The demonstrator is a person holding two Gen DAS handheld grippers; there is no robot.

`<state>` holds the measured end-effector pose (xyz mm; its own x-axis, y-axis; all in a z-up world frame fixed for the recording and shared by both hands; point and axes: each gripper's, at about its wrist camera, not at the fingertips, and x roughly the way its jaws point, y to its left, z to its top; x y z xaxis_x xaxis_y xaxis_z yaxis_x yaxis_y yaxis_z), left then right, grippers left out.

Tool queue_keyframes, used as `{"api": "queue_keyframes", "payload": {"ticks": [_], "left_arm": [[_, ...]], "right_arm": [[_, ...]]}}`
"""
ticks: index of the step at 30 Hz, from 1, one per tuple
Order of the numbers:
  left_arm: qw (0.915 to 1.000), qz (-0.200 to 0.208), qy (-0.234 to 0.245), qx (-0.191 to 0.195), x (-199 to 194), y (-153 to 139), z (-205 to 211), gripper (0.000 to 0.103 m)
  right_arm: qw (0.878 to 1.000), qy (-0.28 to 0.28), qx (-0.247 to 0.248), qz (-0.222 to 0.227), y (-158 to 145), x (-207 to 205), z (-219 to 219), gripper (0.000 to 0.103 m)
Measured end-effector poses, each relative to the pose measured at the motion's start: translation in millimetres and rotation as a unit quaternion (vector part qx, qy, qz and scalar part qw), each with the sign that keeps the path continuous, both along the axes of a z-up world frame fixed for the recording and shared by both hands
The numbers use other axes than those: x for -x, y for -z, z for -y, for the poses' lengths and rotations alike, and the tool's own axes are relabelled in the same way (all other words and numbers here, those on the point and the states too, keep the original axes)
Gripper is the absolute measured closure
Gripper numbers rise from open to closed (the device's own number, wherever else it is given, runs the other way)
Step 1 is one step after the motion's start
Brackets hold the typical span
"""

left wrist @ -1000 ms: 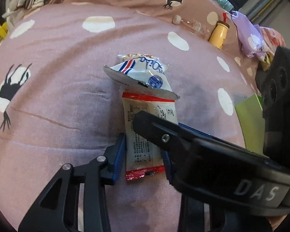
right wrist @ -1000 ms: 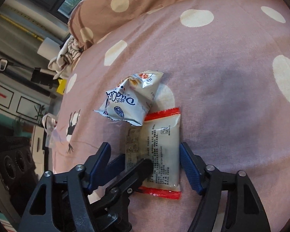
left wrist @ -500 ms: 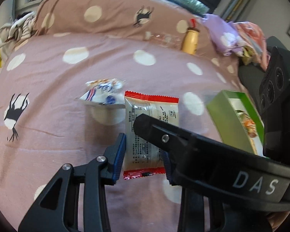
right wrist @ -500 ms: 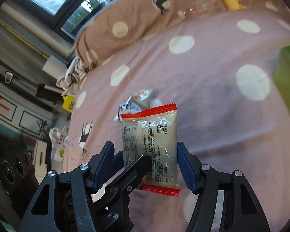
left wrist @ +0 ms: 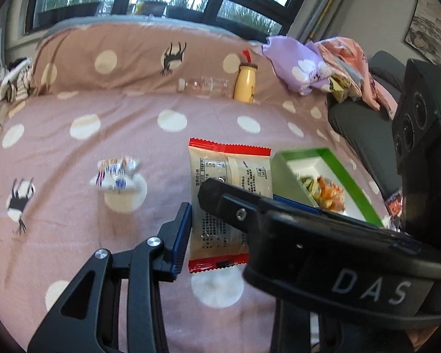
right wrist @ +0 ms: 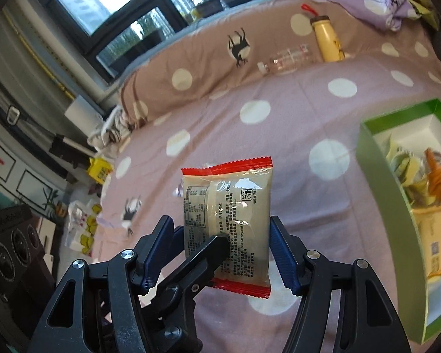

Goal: Organize snacks
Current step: 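Close the right gripper on the cream packet and lift it, then carry the cream packet with the right gripper over the green box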

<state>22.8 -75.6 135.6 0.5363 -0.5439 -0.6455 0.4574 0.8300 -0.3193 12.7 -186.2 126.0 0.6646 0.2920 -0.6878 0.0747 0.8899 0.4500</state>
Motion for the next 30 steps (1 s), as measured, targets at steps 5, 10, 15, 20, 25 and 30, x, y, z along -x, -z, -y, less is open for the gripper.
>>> {"api": "queue_keyframes", "payload": {"ticks": [5,10,15,20,25,30], "left_arm": [[0.9985,0.049,0.021,0.006,3,-30,24,0.069],[0.9946,0.078,0.069,-0.004,14,-38,68,0.069],[0.9906,0.080,0.111,-0.005,17,-33,111,0.069],[0.9856,0.081,0.148,-0.002,22,-30,147,0.069],[0.9800,0.073,0.185,-0.010,29,-22,179,0.069],[0.9763,0.055,0.209,-0.010,33,-12,199,0.069]], "right_arm": [[0.998,0.015,0.016,0.054,-35,11,19,0.035],[0.994,0.063,0.022,0.085,-43,35,57,0.035],[0.990,0.109,0.008,0.090,-39,53,99,0.035],[0.983,0.158,-0.005,0.090,-35,68,135,0.035],[0.977,0.196,-0.019,0.080,-25,84,164,0.035],[0.972,0.227,-0.028,0.060,-13,94,187,0.035]]}}
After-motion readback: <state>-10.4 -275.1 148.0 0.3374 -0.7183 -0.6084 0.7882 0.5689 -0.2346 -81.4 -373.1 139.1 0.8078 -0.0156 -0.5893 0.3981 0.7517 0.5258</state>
